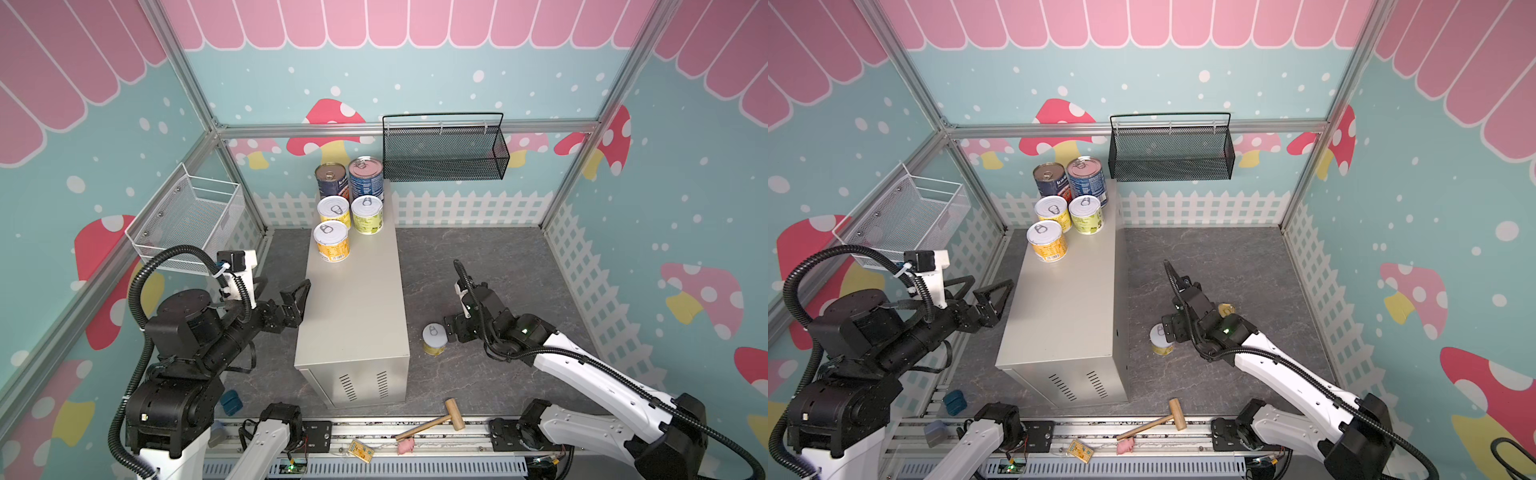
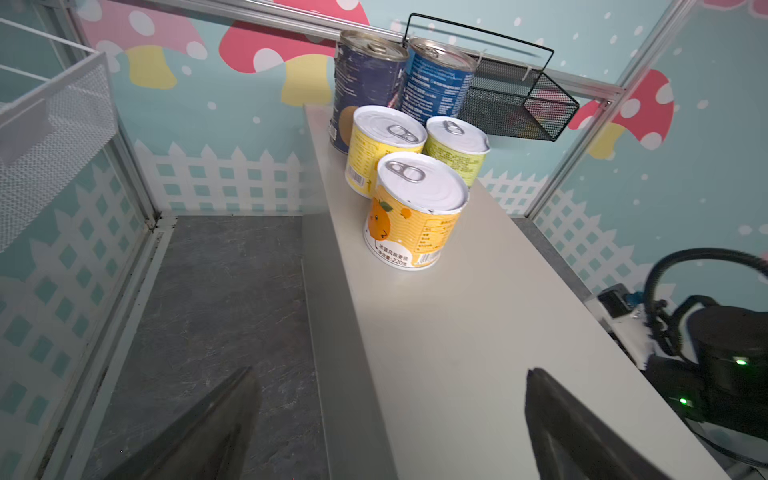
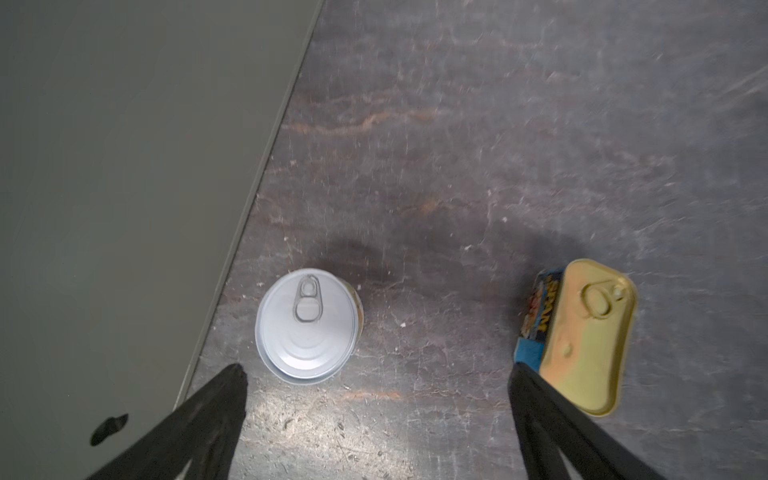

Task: Place and organize the canned foods onto the counter
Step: 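Swing the right gripper down over the white-lidded floor can while the left arm lowers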

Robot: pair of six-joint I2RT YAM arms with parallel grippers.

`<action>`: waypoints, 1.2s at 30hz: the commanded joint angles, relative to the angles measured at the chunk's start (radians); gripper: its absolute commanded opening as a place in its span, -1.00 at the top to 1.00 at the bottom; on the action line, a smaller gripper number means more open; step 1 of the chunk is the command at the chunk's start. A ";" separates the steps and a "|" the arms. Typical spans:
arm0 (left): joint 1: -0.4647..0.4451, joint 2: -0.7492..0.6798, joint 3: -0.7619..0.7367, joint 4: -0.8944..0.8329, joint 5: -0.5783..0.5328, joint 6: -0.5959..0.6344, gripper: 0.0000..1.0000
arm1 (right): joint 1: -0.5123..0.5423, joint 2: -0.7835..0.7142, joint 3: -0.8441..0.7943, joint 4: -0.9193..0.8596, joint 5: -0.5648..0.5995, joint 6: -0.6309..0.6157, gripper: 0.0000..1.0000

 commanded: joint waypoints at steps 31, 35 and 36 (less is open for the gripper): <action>-0.084 0.049 0.025 -0.062 0.366 0.007 -0.98 | 0.111 0.326 -0.137 0.434 -0.030 0.102 -0.95; -0.102 0.082 0.065 -0.074 0.414 -0.009 -0.98 | 0.109 0.319 -0.143 0.434 -0.028 0.101 -0.95; -0.106 0.092 0.072 -0.074 0.425 -0.014 -0.99 | 0.109 0.318 -0.144 0.434 -0.028 0.104 -0.94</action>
